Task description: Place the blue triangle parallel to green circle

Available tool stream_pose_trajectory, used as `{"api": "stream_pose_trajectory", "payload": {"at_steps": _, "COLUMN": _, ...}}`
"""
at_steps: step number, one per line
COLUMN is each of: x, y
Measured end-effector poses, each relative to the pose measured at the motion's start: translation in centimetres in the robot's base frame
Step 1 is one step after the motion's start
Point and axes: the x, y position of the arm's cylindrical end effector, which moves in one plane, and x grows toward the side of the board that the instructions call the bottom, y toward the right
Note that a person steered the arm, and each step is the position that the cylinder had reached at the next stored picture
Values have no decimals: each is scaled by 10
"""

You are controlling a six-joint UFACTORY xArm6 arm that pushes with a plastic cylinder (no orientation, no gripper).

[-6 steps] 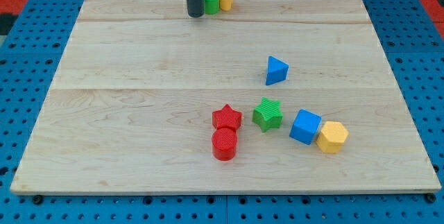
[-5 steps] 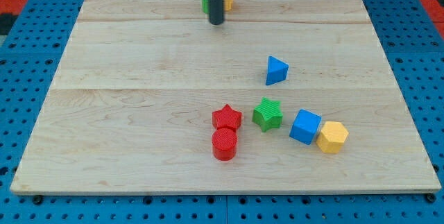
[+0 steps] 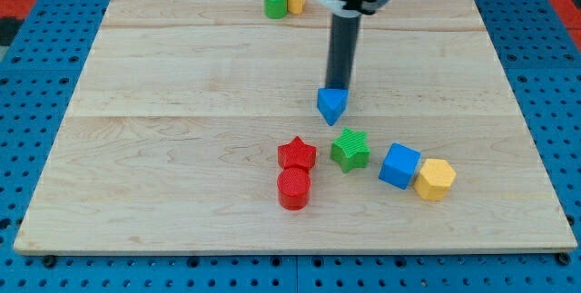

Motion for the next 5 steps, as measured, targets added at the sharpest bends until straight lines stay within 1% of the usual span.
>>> {"api": "stream_pose_trajectory", "payload": {"at_steps": 1, "x": 7, "y": 27}}
{"api": "stream_pose_trajectory", "payload": {"at_steps": 2, "x": 30, "y": 59}}
{"api": "stream_pose_trajectory", "payload": {"at_steps": 3, "x": 56, "y": 57}}
{"api": "stream_pose_trajectory", "payload": {"at_steps": 4, "x": 53, "y": 15}}
{"api": "stream_pose_trajectory", "payload": {"at_steps": 5, "x": 24, "y": -34}}
